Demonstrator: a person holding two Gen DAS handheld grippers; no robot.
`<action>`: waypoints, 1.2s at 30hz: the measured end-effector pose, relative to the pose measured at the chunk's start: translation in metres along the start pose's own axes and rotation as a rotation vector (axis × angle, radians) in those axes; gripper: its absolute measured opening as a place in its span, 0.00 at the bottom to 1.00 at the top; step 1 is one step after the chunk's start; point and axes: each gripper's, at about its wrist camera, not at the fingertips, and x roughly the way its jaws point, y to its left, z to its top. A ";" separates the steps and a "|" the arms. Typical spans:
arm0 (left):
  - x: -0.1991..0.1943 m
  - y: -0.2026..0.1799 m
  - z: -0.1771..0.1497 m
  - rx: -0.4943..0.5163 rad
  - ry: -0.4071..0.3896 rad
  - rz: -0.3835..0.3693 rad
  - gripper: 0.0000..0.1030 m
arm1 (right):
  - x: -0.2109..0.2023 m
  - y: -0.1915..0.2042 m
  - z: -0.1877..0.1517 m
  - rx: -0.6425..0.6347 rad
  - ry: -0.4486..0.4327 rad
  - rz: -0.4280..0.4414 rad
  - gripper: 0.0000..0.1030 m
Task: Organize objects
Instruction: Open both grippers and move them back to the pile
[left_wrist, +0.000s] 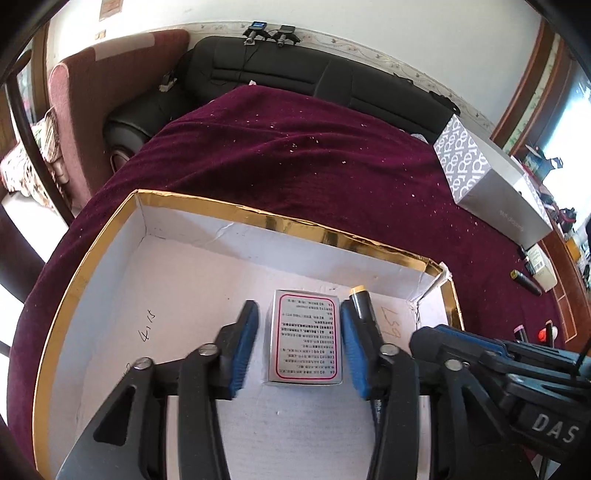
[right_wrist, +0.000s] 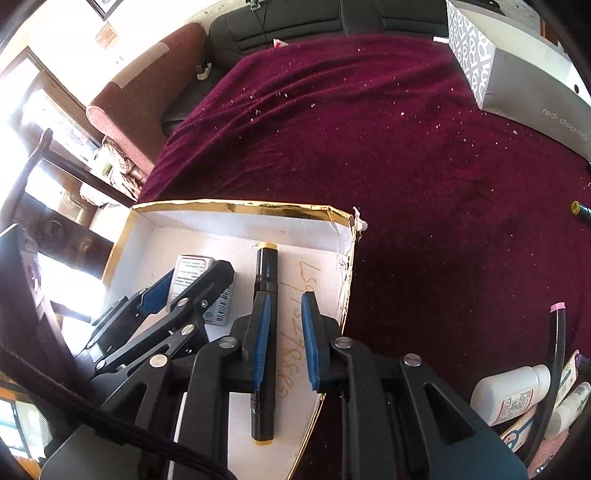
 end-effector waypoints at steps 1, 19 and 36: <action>-0.002 0.001 0.000 -0.008 0.000 -0.006 0.45 | -0.006 0.000 -0.001 -0.001 -0.015 -0.002 0.23; -0.108 -0.038 -0.040 -0.023 -0.002 -0.202 0.56 | -0.141 -0.104 -0.074 0.169 -0.197 -0.027 0.44; -0.104 -0.162 -0.101 0.282 0.031 -0.228 0.62 | -0.186 -0.191 -0.149 0.305 -0.336 -0.103 0.48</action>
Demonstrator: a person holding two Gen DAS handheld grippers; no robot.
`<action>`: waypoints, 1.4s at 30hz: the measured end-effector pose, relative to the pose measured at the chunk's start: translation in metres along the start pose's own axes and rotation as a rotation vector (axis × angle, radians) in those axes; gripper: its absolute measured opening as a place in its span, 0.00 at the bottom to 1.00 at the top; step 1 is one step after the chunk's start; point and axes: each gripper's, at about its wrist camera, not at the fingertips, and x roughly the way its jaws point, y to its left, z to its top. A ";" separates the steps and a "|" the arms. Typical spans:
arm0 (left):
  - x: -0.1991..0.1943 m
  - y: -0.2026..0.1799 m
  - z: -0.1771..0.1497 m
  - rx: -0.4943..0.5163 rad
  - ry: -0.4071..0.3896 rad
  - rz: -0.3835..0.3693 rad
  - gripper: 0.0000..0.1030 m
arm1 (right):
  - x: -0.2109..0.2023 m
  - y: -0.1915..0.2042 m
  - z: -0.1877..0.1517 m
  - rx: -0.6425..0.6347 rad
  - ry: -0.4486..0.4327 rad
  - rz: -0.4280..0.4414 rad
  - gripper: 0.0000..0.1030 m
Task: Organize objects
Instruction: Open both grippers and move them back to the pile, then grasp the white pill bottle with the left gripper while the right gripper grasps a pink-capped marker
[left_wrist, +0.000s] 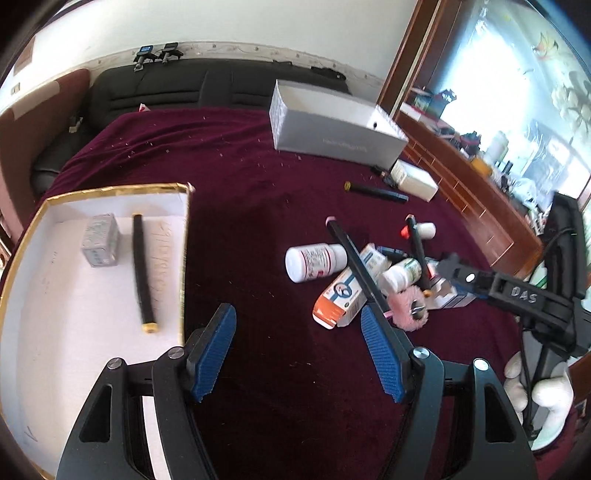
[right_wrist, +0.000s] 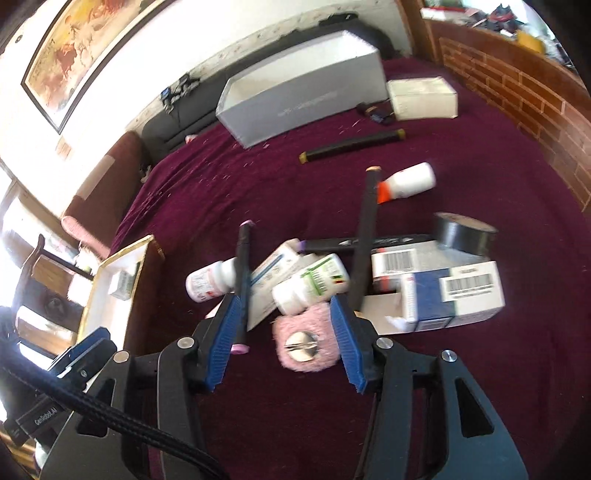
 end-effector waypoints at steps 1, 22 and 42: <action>0.004 -0.002 0.000 -0.001 0.006 0.004 0.62 | -0.003 -0.001 0.000 -0.005 -0.049 -0.024 0.48; 0.096 -0.064 0.031 0.662 0.034 0.167 0.62 | 0.014 -0.037 -0.005 0.016 -0.180 -0.031 0.63; 0.119 -0.053 0.029 0.565 0.136 0.139 0.36 | 0.011 -0.038 -0.011 0.015 -0.195 -0.078 0.65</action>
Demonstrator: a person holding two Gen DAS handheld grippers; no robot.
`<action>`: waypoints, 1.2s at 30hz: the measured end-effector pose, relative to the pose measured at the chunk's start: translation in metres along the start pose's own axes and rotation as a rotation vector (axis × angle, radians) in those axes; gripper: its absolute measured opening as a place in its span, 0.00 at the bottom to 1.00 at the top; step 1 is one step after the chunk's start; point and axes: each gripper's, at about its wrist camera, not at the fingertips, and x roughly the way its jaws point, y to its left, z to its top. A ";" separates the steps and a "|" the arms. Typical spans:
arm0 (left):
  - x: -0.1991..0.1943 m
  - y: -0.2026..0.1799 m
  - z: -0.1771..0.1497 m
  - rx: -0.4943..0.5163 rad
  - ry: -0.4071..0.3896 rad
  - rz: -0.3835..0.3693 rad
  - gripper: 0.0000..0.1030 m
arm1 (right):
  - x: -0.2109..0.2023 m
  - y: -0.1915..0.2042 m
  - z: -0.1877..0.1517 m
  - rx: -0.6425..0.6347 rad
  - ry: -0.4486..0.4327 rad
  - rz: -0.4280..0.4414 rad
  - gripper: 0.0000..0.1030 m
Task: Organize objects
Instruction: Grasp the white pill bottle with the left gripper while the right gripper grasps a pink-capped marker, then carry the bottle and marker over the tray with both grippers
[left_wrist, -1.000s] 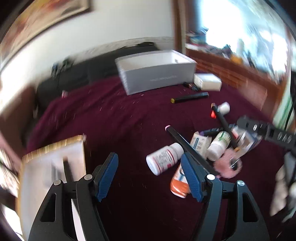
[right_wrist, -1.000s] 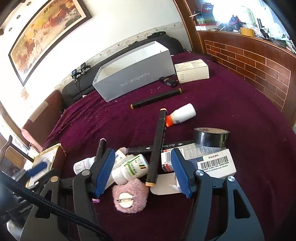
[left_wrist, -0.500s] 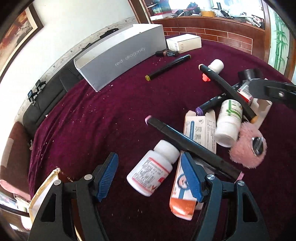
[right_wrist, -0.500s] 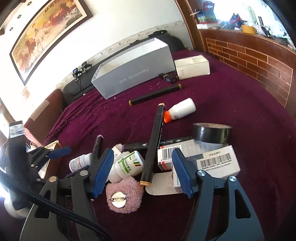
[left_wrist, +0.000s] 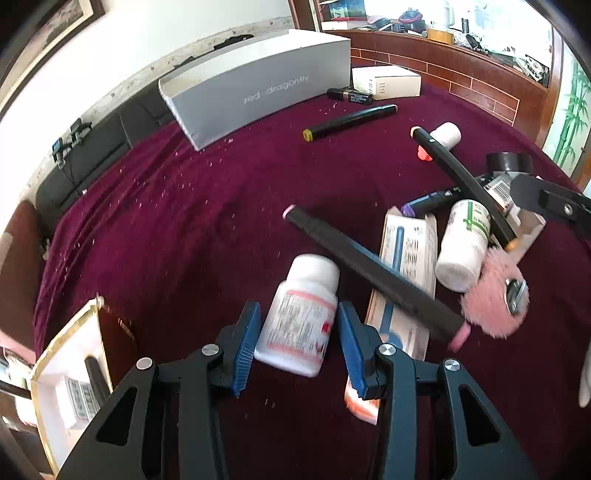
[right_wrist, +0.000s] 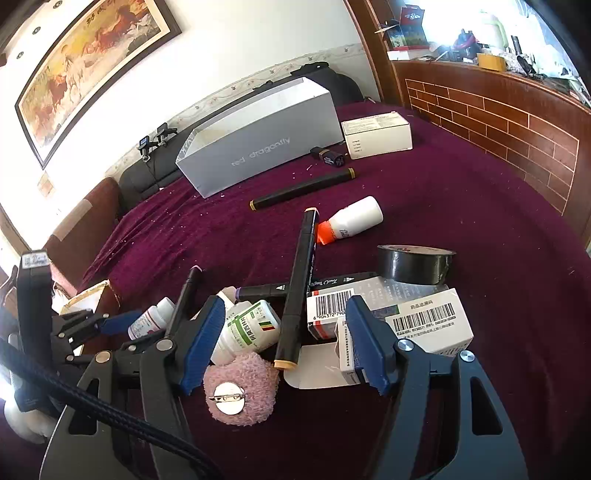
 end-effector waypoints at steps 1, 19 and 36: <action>0.003 -0.004 0.002 0.011 0.001 0.006 0.36 | 0.000 0.000 0.000 -0.002 -0.002 -0.004 0.65; -0.079 0.020 -0.051 -0.340 -0.120 -0.083 0.29 | -0.003 0.008 -0.002 -0.061 -0.043 -0.146 0.65; -0.134 0.046 -0.130 -0.544 -0.216 -0.174 0.30 | 0.069 0.121 0.022 -0.362 0.332 -0.025 0.69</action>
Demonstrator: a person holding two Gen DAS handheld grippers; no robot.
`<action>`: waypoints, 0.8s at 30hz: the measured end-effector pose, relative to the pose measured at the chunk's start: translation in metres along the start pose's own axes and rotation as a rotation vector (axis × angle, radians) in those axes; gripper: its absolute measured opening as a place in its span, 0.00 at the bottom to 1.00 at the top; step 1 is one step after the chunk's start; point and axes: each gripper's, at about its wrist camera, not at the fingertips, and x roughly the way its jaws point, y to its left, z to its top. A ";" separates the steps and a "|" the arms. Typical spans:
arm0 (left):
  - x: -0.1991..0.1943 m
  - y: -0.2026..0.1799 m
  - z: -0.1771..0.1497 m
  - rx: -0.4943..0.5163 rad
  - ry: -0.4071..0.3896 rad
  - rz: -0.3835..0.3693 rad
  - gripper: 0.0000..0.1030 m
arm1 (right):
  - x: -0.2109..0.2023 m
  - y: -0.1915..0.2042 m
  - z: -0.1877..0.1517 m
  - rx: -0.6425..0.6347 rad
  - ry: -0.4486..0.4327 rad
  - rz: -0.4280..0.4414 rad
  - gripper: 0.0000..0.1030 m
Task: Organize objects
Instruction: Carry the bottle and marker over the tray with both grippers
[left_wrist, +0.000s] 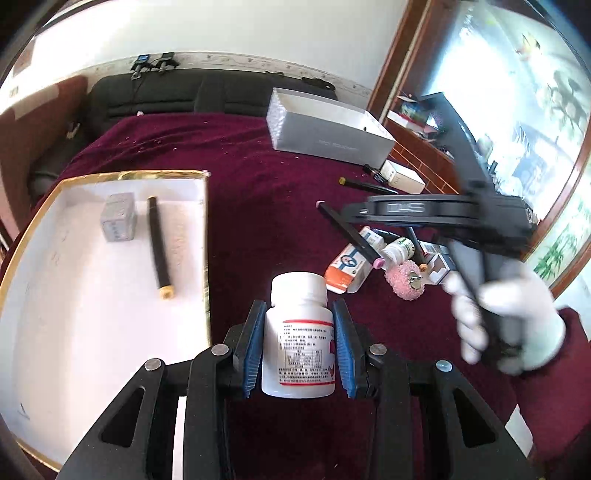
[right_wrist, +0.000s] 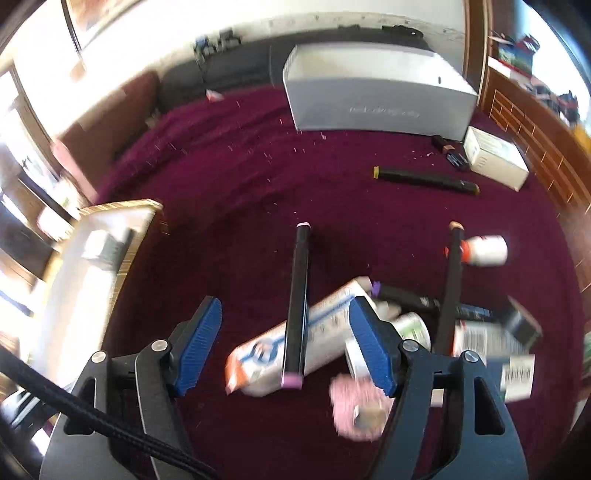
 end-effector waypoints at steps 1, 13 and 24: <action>-0.003 0.003 -0.001 0.000 -0.007 -0.001 0.30 | 0.012 0.002 0.007 -0.012 0.021 -0.026 0.69; -0.007 0.030 -0.006 -0.029 -0.022 -0.055 0.30 | 0.062 0.013 0.015 -0.028 0.146 -0.108 0.23; -0.020 0.039 -0.012 -0.067 -0.036 -0.036 0.30 | 0.031 0.016 0.004 0.069 0.073 0.020 0.12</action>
